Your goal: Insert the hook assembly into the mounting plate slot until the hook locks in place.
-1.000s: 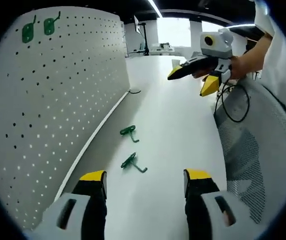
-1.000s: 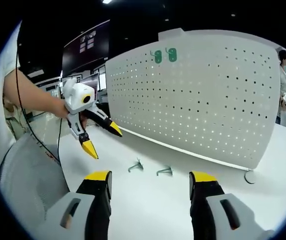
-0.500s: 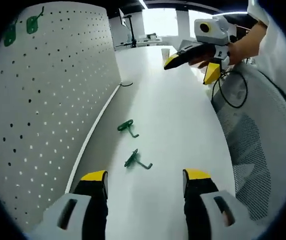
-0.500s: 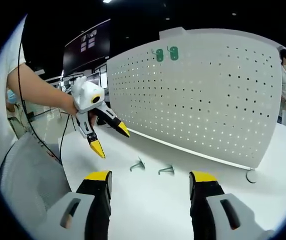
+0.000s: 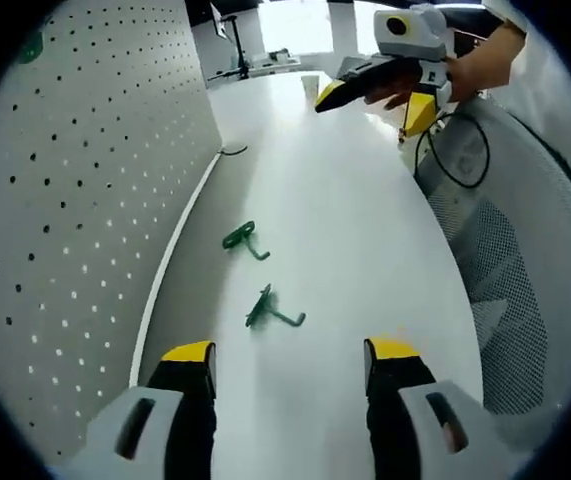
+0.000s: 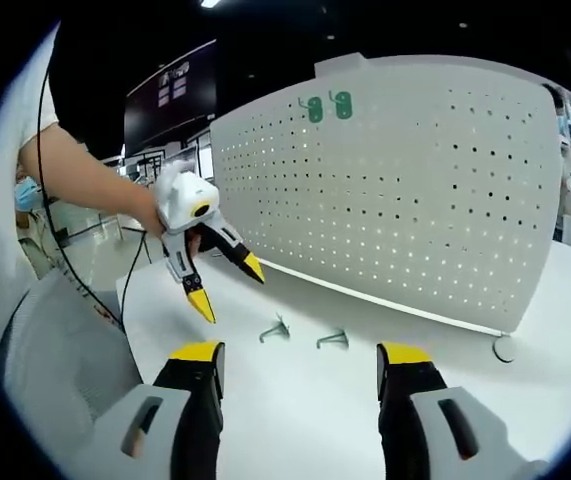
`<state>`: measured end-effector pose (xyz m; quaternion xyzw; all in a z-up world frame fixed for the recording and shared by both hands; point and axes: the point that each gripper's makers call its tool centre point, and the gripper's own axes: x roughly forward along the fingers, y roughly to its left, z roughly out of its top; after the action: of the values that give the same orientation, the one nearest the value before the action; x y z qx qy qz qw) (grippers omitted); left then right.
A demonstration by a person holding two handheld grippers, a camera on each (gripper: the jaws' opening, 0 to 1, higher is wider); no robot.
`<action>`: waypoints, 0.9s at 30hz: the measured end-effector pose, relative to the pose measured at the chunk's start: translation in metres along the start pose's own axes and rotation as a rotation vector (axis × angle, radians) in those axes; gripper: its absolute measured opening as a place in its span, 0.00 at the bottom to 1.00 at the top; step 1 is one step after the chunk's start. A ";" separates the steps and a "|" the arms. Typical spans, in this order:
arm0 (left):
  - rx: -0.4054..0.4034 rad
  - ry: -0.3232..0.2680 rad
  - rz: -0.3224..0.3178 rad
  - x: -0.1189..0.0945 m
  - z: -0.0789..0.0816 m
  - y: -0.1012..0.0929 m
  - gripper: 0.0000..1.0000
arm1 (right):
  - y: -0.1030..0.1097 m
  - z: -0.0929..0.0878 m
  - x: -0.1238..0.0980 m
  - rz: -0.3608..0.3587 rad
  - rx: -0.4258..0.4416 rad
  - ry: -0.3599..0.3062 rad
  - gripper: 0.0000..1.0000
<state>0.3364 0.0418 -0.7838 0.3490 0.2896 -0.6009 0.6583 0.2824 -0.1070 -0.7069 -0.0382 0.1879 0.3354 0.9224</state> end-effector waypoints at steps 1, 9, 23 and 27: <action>0.008 0.006 -0.007 0.002 0.000 0.000 0.61 | 0.000 0.000 0.000 0.000 0.001 0.001 0.59; 0.071 0.035 -0.034 0.009 0.000 0.007 0.61 | -0.001 0.000 0.000 0.000 0.012 -0.002 0.59; 0.154 0.078 -0.094 0.026 0.001 0.011 0.60 | -0.001 -0.001 0.000 0.003 0.019 -0.004 0.59; 0.190 0.098 -0.119 0.031 0.000 0.010 0.60 | -0.001 -0.001 0.000 0.001 0.020 -0.003 0.59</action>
<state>0.3500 0.0243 -0.8073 0.4211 0.2833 -0.6458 0.5704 0.2828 -0.1081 -0.7082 -0.0284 0.1900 0.3342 0.9227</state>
